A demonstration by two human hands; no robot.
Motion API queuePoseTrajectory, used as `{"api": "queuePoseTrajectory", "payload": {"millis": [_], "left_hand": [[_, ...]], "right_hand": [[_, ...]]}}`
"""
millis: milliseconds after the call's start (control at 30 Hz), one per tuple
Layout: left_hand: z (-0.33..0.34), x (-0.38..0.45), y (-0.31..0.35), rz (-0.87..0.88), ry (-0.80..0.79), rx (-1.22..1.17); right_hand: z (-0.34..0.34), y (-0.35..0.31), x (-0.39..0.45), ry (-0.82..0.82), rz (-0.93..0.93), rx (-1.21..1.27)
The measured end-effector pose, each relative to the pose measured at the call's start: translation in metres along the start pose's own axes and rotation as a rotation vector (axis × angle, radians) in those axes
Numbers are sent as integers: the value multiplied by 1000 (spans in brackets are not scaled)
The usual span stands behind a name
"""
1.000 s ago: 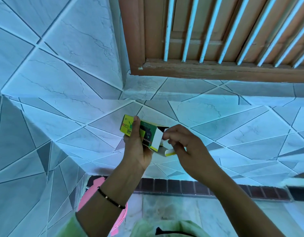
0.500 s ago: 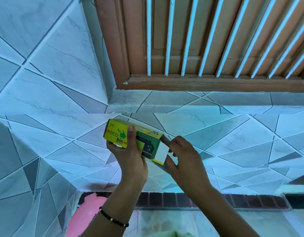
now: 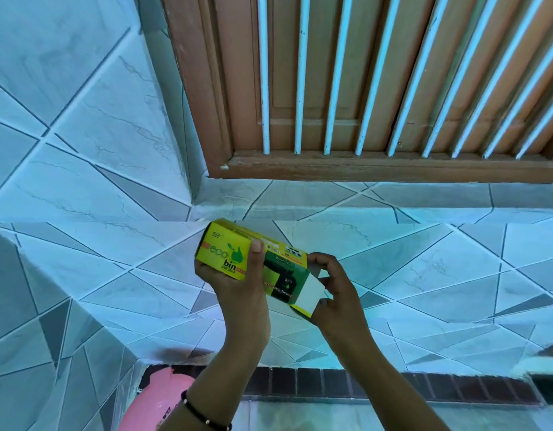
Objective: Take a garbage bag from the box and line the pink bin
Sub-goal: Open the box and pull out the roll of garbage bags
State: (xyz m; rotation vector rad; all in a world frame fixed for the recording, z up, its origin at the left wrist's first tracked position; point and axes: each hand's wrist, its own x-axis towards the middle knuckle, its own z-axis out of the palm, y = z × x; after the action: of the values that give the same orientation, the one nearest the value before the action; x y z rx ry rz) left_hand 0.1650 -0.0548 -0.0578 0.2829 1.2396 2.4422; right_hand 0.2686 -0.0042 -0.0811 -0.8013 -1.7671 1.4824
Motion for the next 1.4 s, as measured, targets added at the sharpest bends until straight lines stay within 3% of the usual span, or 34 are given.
{"api": "queuePoseTrajectory", "payload": {"millis": [100, 167, 267, 333, 433, 567, 733, 900, 1033, 1267, 1400], "left_hand": [[6, -3, 7, 186, -84, 140], [12, -3, 14, 321, -244, 327], [24, 2, 24, 379, -509, 598], [28, 3, 25, 358, -546, 680], [27, 4, 21, 338, -510, 657], [22, 15, 13, 244, -324, 530], [12, 41, 2, -134, -152, 41], [15, 76, 9, -242, 133, -163], [39, 116, 12, -258, 23, -233], [63, 149, 1, -237, 74, 82], [44, 154, 7, -225, -29, 564]], "right_hand": [[1, 4, 4, -10, 21, 107], [1, 9, 7, -53, 129, 336], [7, 21, 10, -167, 357, 813], [9, 28, 10, -194, 394, 1004], [5, 33, 12, -180, 370, 996], [-9, 40, 22, -124, 311, 972], [-28, 36, 33, 0, 202, 765], [-55, 33, 40, 207, 193, 802], [-69, 25, 42, 254, 165, 816], [-64, 17, 41, 216, 162, 798], [-63, 13, 40, 196, 147, 784]]}}
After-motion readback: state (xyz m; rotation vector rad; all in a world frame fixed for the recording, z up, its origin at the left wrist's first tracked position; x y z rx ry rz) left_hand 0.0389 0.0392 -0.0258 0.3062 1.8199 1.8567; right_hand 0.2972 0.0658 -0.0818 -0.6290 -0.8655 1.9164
